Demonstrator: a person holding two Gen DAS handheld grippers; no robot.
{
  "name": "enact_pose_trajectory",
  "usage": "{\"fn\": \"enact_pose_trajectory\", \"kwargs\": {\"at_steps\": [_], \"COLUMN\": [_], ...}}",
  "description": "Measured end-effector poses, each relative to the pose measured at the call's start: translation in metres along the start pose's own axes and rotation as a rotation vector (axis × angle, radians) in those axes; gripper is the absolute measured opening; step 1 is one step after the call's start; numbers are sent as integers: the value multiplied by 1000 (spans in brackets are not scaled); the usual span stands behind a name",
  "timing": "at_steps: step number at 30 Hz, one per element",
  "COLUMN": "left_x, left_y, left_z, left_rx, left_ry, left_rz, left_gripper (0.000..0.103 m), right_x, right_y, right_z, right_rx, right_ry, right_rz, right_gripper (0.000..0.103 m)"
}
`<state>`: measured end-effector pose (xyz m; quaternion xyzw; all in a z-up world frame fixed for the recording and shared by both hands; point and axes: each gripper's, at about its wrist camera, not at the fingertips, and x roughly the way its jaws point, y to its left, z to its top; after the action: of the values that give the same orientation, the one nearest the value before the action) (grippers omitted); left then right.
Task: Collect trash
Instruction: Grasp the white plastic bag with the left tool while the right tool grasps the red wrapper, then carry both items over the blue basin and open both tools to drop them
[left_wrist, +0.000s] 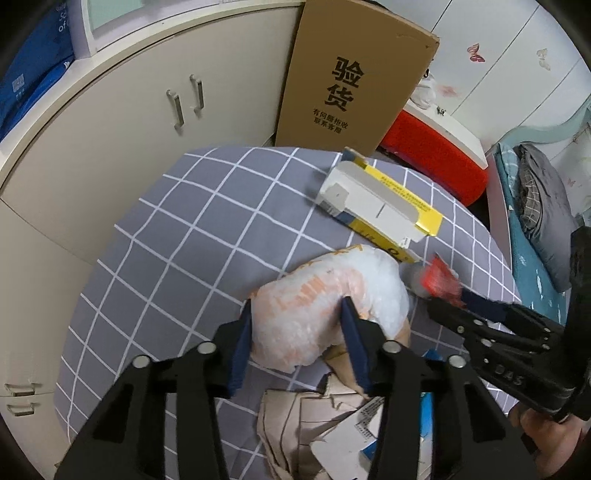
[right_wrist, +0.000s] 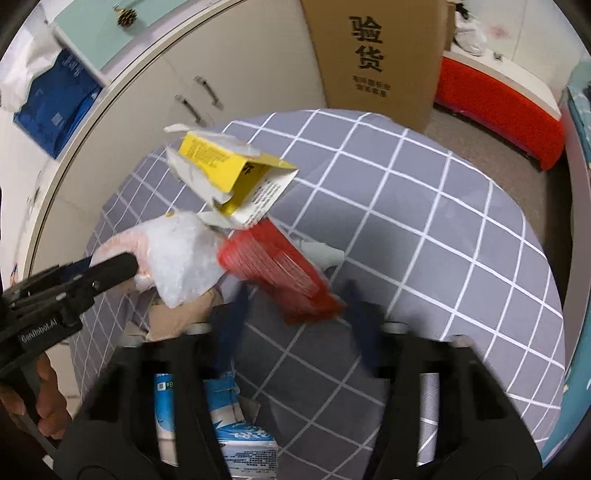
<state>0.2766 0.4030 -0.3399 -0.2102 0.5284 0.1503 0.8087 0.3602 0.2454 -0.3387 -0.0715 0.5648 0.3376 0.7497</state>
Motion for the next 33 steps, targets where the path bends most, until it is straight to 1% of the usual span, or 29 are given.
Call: {"fn": "enact_pose_trajectory", "kwargs": {"at_steps": [5,9,15,19,22,25,28,33], "left_x": [-14,-35,-72,-97,-112,-125,-135,-145], "left_y": [-11,-23,-48,-76,-103,-136,-176,-244], "left_z": [1,1,0,-6,-16,-32,-58,-101], "left_rx": [15,29,49,63,82,108,138,195], "left_ry": [-39,-89,-155,-183,-196,-196,-193,-180], "left_rz": [-9,-8,-11,-24,-44,-66,-88,-123], "left_gripper": [37,34,34,34,34,33,33,33], "right_x": [-4,-17,-59,-93,-124,-160,-187,-240], "right_y": [4,6,-2,-19,-37,-63,-89,-139], "right_z": [-2,-5,-16,-31,-47,-72,-96,-147], "right_rx": [-38,-36,-10,26,69,114,150,215], "right_ry": [1,-25,-82,-124,-162,-202,-222,-273], "right_rz": [35,69,92,101,108,110,113,97], "right_gripper": [29,25,24,24,24,24,24,24]}}
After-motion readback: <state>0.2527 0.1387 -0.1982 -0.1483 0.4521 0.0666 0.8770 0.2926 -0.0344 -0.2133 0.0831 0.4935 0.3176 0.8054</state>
